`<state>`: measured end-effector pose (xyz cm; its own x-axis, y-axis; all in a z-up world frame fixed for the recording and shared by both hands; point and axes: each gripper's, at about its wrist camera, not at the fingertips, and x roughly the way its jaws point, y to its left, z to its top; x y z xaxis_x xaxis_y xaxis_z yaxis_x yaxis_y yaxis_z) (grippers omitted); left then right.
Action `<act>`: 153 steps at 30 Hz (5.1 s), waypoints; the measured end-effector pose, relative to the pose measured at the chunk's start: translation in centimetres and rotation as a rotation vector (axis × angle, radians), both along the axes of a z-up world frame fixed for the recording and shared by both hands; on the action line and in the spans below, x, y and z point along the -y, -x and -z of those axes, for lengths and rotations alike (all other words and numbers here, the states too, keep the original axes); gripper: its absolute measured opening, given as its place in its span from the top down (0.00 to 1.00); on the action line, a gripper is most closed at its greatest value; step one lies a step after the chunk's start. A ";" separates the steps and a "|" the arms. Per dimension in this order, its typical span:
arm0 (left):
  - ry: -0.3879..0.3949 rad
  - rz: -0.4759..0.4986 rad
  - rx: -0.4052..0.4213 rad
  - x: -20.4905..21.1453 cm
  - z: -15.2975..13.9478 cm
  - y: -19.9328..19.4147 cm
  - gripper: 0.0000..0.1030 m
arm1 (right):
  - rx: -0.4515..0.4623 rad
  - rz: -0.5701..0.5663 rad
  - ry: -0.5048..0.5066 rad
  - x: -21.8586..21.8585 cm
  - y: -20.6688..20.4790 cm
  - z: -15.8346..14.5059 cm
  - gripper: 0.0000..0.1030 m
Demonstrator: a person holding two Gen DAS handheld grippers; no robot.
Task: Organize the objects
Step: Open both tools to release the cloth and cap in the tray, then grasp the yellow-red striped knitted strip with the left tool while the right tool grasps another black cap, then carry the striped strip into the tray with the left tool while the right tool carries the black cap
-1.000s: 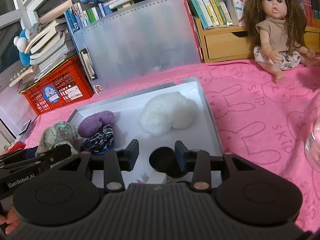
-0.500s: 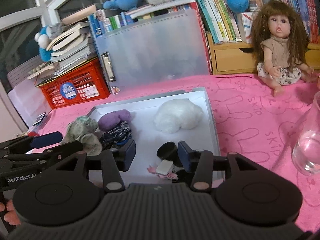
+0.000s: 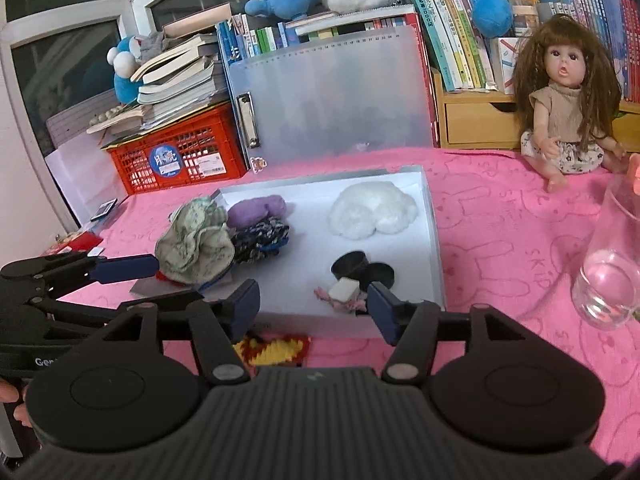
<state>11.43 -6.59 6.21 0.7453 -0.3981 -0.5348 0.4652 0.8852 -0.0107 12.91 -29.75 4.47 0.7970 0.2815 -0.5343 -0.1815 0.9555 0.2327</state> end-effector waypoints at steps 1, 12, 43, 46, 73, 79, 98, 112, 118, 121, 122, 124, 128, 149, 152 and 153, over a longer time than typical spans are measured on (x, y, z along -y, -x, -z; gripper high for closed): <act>-0.005 0.005 -0.003 0.2 0.1 0.1 0.30 | -0.002 -0.002 0.000 0.1 0.2 0.1 0.25; -0.029 0.033 -0.036 1.7 1.6 1.1 0.30 | -0.020 0.010 0.013 1.2 2.0 1.3 0.15; -0.003 -0.004 -0.068 1.7 3.1 1.0 0.89 | -0.054 -0.040 0.017 1.0 3.6 3.3 0.15; 0.011 -0.010 -0.085 1.3 3.3 0.9 0.87 | -0.055 -0.085 0.028 0.1 3.7 3.4 0.15; 0.010 -0.023 -0.125 3.8 4.9 -0.1 0.54 | -0.055 -0.021 0.101 1.4 4.4 4.0 0.68; -0.035 0.007 -0.070 5.1 4.8 0.9 0.77 | -0.041 0.011 0.089 2.4 4.6 3.9 0.68; -0.017 0.037 -0.012 3.3 2.9 3.0 0.85 | -0.010 0.032 0.069 1.7 4.3 3.2 0.68; 0.090 -0.070 0.041 0.1 -1.0 0.7 0.85 | 0.024 0.082 -0.010 2.6 2.6 1.2 0.68; 0.100 -0.146 0.012 -1.1 -0.5 -1.3 0.85 | 0.011 0.116 -0.038 2.8 0.8 1.1 0.68; 0.090 -0.165 0.008 -1.4 0.0 -2.1 0.85 | 0.005 0.126 -0.038 2.6 0.1 1.3 0.68; 0.088 -0.169 0.005 -1.4 0.2 -2.3 0.85 | 0.003 0.129 -0.035 2.6 -0.1 1.4 0.68; 0.081 -0.177 -0.002 -1.4 0.6 -2.7 0.85 | -0.003 0.133 -0.031 2.5 -0.6 1.6 0.68; 0.065 -0.193 -0.016 -1.5 1.6 -3.3 0.85 | -0.015 0.144 -0.026 2.4 -1.4 2.0 0.68; 0.039 -0.230 -0.066 -1.2 4.4 -5.9 0.84 | -0.046 0.135 0.004 0.9 -4.3 3.4 0.68; 0.039 -0.234 -0.070 -1.1 4.6 -6.1 0.84 | -0.045 0.139 0.005 0.7 -4.6 3.5 0.68; 0.038 -0.235 -0.069 -1.0 4.6 -6.1 0.84 | -0.045 0.140 0.005 0.7 -4.7 3.5 0.68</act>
<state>17.55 -5.56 1.56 0.7818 -0.2391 -0.5759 0.2435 0.9673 -0.0710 17.57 -30.47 0.95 0.8035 0.1670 -0.5714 -0.0363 0.9718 0.2331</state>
